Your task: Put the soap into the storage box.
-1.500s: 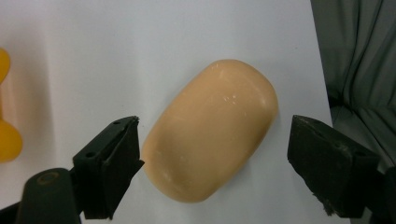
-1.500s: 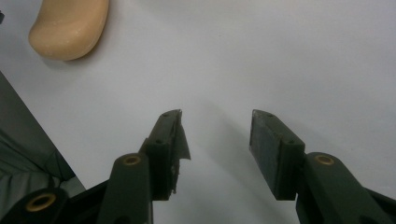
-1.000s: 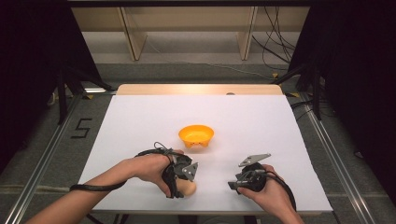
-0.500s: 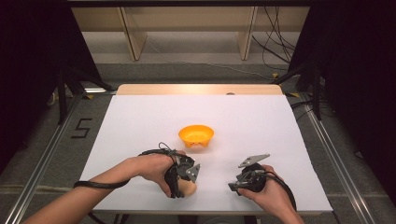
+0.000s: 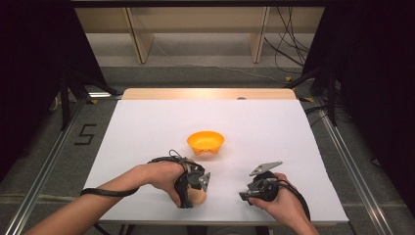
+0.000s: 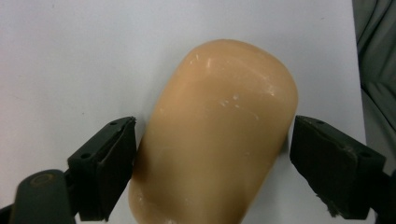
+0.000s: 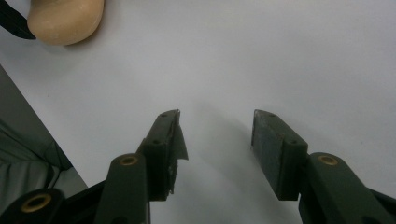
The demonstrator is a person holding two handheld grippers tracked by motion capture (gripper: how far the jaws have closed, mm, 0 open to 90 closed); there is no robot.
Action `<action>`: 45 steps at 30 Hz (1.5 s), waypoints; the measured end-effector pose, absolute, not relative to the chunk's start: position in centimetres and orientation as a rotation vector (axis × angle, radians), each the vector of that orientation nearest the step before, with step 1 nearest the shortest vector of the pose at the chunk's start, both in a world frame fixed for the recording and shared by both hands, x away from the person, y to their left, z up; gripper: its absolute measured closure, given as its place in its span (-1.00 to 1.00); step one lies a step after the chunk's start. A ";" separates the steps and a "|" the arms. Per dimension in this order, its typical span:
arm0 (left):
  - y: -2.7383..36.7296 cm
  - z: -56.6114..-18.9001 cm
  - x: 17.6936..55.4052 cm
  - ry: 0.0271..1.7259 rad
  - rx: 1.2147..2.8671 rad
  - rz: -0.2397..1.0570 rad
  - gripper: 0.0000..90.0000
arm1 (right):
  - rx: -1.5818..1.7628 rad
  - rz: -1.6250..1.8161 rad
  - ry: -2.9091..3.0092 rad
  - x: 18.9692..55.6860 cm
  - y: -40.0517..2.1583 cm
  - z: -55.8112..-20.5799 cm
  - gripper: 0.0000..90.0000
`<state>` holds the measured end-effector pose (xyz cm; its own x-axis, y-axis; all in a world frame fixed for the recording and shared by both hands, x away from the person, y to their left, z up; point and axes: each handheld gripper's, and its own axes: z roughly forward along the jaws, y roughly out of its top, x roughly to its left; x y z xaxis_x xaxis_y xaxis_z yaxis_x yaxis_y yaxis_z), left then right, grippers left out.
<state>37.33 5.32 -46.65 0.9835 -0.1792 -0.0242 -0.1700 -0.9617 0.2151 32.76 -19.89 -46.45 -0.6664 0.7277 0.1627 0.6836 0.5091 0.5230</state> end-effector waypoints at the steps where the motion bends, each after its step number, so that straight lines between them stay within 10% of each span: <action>1: 5.3 -46.7 37.3 -0.257 2.918 -0.068 -0.67 | 1.251 0.866 2.659 32.7 -19.9 -46.4 0.16; 45: 6.2 -46.4 37.6 0.088 2.872 -0.046 -0.30 | 1.225 0.882 2.656 32.8 -20.1 -46.5 0.16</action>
